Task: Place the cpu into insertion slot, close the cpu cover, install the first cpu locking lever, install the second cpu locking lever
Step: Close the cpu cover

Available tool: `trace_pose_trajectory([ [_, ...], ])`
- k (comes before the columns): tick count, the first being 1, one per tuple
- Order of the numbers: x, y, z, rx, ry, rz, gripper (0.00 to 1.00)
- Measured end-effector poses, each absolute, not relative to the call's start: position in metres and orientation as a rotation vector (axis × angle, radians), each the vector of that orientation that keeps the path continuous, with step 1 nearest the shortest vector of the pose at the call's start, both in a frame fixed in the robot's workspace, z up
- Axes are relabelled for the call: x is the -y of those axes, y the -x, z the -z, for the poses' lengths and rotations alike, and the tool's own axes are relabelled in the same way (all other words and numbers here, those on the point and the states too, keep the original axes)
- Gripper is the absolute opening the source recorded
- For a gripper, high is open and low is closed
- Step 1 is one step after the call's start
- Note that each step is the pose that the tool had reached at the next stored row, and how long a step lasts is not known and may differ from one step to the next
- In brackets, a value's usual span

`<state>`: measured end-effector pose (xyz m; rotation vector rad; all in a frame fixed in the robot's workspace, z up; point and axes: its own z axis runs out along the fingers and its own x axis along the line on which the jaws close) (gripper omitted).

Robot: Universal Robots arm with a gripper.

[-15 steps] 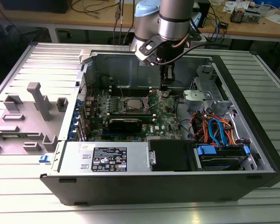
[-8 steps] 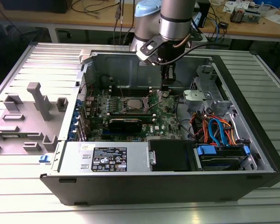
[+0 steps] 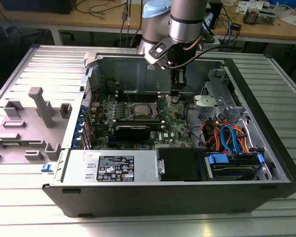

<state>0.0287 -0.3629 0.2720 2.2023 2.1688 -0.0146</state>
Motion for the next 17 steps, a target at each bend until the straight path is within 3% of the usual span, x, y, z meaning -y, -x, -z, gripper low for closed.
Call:
trace_pose_trajectory([
  [17, 0.363, -0.038, -0.245, -2.192, -2.182, 0.02, 0.11],
])
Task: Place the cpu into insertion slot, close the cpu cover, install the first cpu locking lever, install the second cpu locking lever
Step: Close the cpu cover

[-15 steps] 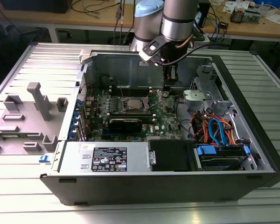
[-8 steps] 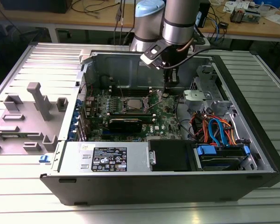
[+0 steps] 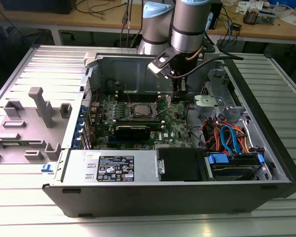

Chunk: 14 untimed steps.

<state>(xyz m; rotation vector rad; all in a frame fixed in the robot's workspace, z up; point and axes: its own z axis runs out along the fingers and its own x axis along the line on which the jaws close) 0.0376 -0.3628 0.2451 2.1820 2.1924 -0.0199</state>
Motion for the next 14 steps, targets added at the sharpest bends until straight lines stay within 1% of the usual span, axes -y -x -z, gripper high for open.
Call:
trace_pose_trajectory([
  [14, 0.3628, -0.0308, -0.2418, -2.206, -2.181, 0.034, 0.11],
])
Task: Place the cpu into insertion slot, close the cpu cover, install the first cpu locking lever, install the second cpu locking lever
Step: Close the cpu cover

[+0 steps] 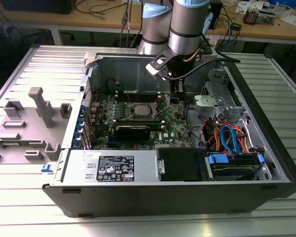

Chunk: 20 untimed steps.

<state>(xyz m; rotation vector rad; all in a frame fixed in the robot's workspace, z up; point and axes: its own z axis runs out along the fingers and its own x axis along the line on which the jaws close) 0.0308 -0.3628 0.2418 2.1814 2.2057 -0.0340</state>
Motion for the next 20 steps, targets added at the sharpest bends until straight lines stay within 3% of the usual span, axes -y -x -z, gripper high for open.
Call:
trace_pose_trajectory([
  [20, 0.363, -0.018, -0.247, -2.216, -2.191, 0.056, 0.11],
])
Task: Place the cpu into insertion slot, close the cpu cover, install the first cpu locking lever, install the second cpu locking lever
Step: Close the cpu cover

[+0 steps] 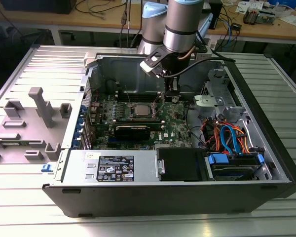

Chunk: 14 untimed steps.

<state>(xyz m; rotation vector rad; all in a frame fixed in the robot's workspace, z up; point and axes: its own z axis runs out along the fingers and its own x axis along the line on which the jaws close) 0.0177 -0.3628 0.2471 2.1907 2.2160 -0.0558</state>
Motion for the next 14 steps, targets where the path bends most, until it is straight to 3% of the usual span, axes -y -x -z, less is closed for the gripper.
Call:
trace_pose_trajectory([
  [14, 0.3628, -0.013, -0.2471, -2.216, -2.191, 0.056, 0.11],
])
